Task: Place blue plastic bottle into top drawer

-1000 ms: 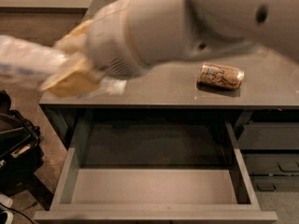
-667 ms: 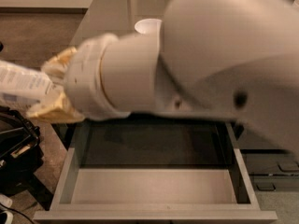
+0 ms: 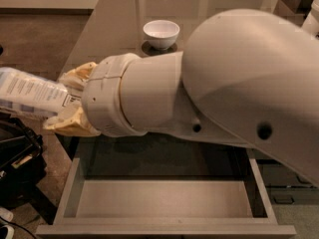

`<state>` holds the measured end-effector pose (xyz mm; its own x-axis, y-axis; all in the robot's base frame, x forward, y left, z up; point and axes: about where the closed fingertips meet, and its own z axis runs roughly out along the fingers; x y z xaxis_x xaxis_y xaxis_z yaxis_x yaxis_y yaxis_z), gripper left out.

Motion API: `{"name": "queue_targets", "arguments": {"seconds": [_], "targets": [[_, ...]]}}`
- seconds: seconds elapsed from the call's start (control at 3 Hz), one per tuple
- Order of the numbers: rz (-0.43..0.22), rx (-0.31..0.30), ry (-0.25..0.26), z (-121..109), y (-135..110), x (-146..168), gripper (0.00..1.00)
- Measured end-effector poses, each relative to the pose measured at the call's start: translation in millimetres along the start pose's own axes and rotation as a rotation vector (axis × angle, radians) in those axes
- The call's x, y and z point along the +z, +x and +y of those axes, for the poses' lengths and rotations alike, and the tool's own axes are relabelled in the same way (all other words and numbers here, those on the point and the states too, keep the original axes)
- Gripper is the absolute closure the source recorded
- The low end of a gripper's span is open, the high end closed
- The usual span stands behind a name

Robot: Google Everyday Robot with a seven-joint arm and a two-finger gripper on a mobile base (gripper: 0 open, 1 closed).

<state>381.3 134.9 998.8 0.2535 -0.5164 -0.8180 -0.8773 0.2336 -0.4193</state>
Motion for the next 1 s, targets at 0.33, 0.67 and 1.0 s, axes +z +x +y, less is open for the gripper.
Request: {"name": "queue_targets", "arguments": {"seconds": [0.33, 0.67, 1.0], "targets": [[-0.001, -0.003, -0.001, 0.1, -1.1, 0.2, 1.00], [-0.003, 0.027, 0.013, 3.8, 30.3, -0.9, 1.00], [-0.038, 0.154, 0.031, 20.7, 106.4, 7.8, 1.00]]}}
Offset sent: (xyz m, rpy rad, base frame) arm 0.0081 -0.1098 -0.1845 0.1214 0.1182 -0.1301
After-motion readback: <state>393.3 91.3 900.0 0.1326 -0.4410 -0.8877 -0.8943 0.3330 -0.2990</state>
